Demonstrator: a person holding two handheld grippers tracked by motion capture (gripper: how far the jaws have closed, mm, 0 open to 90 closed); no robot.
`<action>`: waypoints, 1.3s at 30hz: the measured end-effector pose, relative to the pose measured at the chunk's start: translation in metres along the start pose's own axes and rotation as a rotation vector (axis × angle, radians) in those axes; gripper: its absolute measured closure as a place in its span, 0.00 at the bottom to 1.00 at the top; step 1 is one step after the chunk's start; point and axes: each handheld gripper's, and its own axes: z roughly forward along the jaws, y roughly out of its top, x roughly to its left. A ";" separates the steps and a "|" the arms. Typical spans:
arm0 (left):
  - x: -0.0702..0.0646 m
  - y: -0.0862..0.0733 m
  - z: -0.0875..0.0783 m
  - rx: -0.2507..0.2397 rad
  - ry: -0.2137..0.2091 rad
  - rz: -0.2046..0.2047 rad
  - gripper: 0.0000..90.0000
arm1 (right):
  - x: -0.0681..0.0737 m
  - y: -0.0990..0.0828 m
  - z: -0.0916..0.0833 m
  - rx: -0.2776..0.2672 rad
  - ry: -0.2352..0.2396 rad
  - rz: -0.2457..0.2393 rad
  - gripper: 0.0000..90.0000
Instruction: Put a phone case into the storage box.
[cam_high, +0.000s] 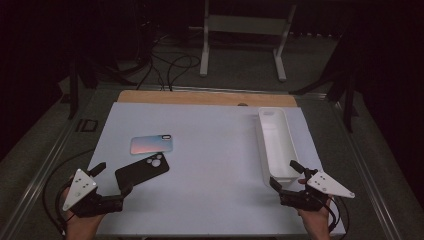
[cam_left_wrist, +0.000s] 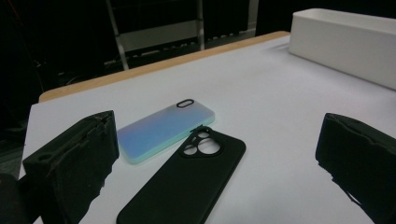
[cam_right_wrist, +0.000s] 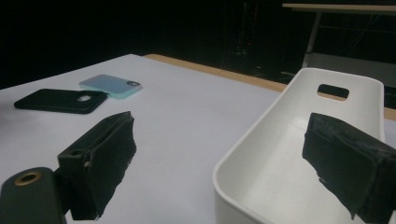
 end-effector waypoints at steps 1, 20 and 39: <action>0.000 0.000 0.000 0.000 0.000 0.000 0.00 | 0.000 0.000 0.000 0.003 -0.003 0.001 0.10; 0.005 -0.003 -0.002 0.002 0.017 -0.020 0.00 | 0.003 -0.002 0.002 0.014 -0.003 -0.007 0.10; 0.021 0.023 0.005 0.028 0.019 -0.002 0.00 | 0.003 -0.003 0.008 0.036 -0.005 -0.009 0.10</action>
